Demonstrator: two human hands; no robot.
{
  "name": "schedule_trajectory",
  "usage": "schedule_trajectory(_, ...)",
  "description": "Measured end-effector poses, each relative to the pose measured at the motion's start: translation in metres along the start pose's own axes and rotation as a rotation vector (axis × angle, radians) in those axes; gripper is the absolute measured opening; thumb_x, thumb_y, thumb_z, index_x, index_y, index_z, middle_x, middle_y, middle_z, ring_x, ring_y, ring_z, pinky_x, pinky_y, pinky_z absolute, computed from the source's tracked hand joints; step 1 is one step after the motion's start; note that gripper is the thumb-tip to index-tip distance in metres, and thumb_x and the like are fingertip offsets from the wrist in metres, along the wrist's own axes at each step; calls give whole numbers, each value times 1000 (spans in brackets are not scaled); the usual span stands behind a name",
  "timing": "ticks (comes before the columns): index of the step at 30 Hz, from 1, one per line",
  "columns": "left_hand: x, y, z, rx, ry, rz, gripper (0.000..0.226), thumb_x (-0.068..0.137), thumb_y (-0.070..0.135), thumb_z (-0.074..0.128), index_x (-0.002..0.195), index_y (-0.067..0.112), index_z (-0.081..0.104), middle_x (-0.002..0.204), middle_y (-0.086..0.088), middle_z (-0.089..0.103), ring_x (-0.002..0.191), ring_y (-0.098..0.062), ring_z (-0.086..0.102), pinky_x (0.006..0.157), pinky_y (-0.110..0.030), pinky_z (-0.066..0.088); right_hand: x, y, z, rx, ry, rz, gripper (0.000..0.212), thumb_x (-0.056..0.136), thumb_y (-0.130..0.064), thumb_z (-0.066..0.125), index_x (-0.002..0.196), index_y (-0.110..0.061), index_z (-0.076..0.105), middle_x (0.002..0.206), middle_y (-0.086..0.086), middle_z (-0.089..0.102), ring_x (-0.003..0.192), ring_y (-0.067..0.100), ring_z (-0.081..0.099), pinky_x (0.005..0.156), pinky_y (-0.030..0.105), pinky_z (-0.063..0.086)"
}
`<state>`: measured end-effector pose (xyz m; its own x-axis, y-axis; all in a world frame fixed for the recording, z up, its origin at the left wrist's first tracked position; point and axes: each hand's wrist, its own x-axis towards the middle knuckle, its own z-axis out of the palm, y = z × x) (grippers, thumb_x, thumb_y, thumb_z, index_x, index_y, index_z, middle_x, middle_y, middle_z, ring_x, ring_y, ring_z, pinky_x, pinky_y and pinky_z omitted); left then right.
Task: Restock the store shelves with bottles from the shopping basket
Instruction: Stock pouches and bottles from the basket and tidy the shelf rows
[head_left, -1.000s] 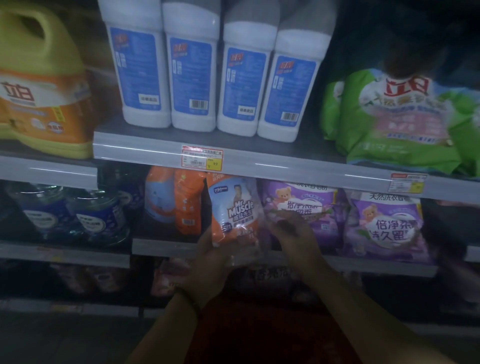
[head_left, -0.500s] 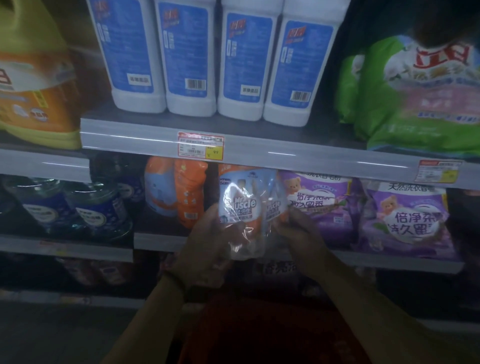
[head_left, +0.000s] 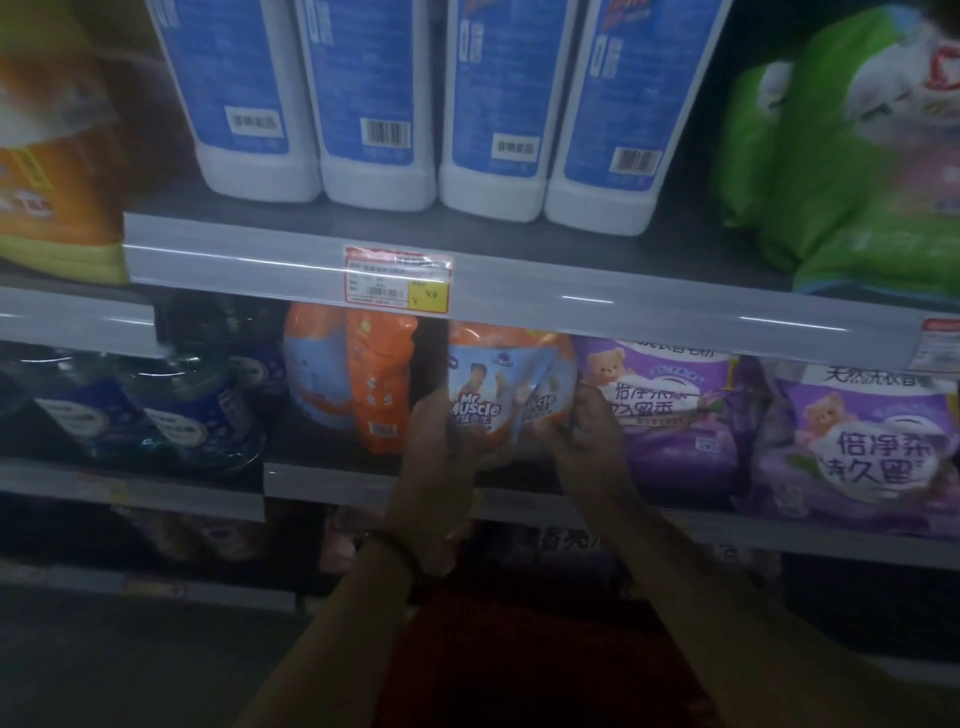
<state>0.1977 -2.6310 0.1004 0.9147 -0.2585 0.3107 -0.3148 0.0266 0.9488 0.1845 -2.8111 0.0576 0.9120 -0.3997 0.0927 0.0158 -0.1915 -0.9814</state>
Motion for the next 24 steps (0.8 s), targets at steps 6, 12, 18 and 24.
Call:
schedule_trajectory(6, -5, -32, 14, 116, -34, -160, 62, 105, 4, 61, 155, 24, 30, 157, -7, 48, 149, -34, 48, 116, -44, 48, 10, 7, 9, -72, 7, -51, 30, 102, -5, 68, 130, -12, 60, 124, 2, 76, 114, 15, 75, 90, 50, 67)
schedule_trajectory(12, -20, -45, 27, 202, -65, -189, 124, 94, 2, 75, 161, 31, -25, 173, 4, -6, 136, 37, 5, 95, 13, 26, 22, 9, 16, -140, 49, -84, 29, 100, -13, 69, 128, -17, 59, 121, -2, 75, 113, 16, 74, 90, 53, 66)
schedule_trajectory(18, -11, -56, 23, 172, -21, -196, 119, 88, 3, 76, 168, 30, -7, 169, 0, 29, 154, -10, 33, 120, -37, 47, 30, 10, 20, -198, 62, -115, 31, 101, -12, 69, 130, -14, 58, 121, -1, 74, 112, 13, 73, 92, 50, 65)
schedule_trajectory(24, 0, -66, 18, 102, -7, -153, 115, 82, 19, 78, 165, 48, 4, 168, 2, 35, 155, -19, 38, 122, -57, 42, 31, 5, 25, -280, 91, -76, 39, 99, -17, 70, 136, -14, 57, 126, 3, 72, 116, 20, 70, 97, 50, 62)
